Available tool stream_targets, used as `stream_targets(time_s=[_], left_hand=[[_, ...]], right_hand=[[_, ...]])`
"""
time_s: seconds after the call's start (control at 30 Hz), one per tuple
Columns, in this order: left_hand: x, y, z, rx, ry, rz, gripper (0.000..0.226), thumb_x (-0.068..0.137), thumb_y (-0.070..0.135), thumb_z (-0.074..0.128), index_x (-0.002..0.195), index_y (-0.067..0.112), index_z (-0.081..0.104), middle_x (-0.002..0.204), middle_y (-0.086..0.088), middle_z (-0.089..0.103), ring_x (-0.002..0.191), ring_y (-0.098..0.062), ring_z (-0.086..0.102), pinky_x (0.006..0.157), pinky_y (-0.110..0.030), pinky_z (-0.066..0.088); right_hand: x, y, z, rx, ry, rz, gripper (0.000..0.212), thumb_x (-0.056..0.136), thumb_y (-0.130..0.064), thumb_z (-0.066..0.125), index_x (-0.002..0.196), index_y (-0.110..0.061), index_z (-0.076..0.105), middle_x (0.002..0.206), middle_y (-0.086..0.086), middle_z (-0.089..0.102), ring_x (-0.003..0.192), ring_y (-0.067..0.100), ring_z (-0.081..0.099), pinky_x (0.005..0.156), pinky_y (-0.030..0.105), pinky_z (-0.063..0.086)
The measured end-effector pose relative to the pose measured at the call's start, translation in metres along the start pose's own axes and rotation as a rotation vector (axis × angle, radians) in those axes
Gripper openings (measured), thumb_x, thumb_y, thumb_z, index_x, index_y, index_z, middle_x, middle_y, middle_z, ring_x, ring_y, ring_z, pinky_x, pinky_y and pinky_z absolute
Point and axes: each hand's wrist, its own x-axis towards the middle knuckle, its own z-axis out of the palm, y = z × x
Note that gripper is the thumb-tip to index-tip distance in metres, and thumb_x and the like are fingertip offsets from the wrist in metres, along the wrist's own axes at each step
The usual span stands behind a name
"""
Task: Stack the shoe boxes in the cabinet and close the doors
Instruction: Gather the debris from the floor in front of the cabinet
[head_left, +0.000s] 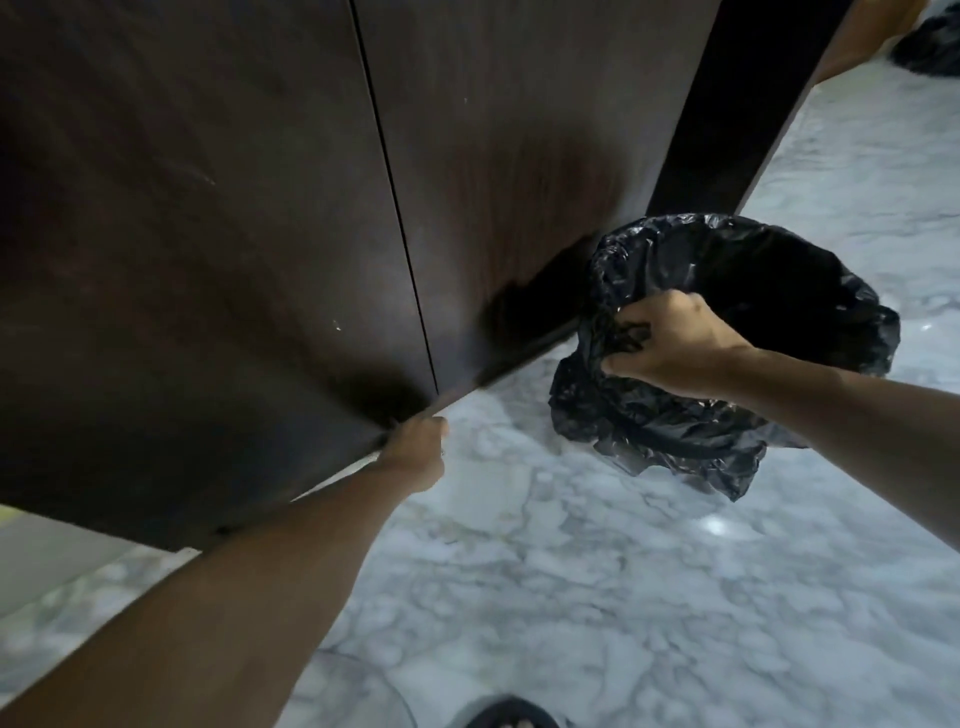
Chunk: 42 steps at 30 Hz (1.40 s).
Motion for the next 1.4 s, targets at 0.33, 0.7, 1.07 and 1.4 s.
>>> stream_targets(time_s=[0.33,0.7,1.07,1.4], left_hand=[[0.015,-0.010,0.048,-0.181,0.195,0.093,0.018,0.086,-0.007,0.055,0.095,-0.003,0.069,0.100,-0.014,0.058,0.095,-0.033,0.061,0.084,-0.035,0.050],[0.013,0.052,-0.007,-0.414,0.524,0.344,0.020,0.084,-0.012,0.050,0.085,0.003,0.063,0.087,-0.011,0.058,0.079,-0.020,0.054,0.071,-0.033,0.045],[-0.007,0.184,-0.115,-0.399,0.579,0.730,0.017,0.083,-0.003,0.062,0.096,0.000,0.073,0.103,-0.011,0.068,0.092,-0.022,0.065,0.088,-0.029,0.049],[-0.020,0.191,-0.107,0.111,0.070,0.474,0.091,0.087,0.075,0.033,0.153,0.014,0.024,0.164,0.003,0.003,0.148,-0.012,-0.017,0.117,-0.053,-0.013]], right_hand=[[-0.001,-0.004,0.007,0.072,-0.053,-0.012,0.039,0.076,-0.058,0.071,0.078,-0.020,0.067,0.065,-0.002,0.063,0.060,0.009,0.057,0.053,0.027,0.045],[-0.023,0.039,-0.011,-0.135,-0.044,-0.061,0.052,0.092,-0.061,0.039,0.080,-0.017,0.064,0.066,0.001,0.061,0.069,0.022,0.060,0.066,0.037,0.052],[-0.053,0.084,-0.040,-0.363,-0.072,-0.014,0.075,0.082,-0.079,0.018,0.101,-0.024,0.065,0.092,0.004,0.067,0.085,0.025,0.064,0.075,0.039,0.056],[-0.082,0.103,-0.054,-0.526,-0.025,0.005,0.108,0.063,-0.092,0.002,0.119,-0.021,0.061,0.148,0.010,0.037,0.140,0.031,0.024,0.103,0.053,0.038]])
